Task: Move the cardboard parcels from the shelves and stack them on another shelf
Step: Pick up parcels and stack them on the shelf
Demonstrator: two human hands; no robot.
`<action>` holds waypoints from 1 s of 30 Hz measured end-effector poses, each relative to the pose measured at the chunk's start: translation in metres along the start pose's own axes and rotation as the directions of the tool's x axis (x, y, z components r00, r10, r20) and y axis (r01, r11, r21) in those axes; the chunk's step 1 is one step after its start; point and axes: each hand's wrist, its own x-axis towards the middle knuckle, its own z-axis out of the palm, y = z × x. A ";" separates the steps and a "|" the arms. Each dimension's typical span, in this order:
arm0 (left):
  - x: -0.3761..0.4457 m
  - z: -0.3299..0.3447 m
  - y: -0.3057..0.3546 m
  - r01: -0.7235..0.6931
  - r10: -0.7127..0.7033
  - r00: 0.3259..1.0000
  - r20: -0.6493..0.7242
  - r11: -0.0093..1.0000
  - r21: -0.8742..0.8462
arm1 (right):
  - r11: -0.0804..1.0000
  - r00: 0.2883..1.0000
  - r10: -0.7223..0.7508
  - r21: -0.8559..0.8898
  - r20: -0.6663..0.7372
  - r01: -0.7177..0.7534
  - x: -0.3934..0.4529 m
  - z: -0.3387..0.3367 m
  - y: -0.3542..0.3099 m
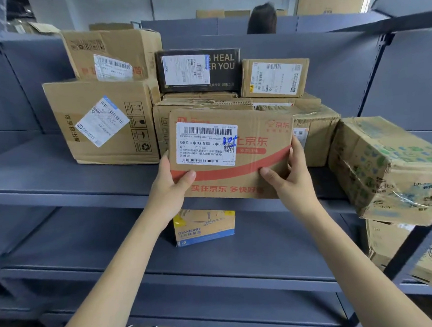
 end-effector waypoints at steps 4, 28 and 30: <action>0.009 -0.006 -0.009 0.026 -0.026 0.999 -0.041 1.000 0.009 | 1.000 1.000 -0.026 0.003 0.006 0.026 0.007 0.001 0.001; 0.043 -0.105 0.044 -0.165 0.166 0.955 -0.244 0.986 0.024 | 0.979 0.978 -0.196 0.066 0.073 0.192 0.065 0.077 -0.072; 0.051 -0.124 0.056 -0.202 0.205 0.940 -0.272 0.979 0.037 | 0.965 0.965 -0.256 0.068 0.059 0.252 0.076 0.094 -0.088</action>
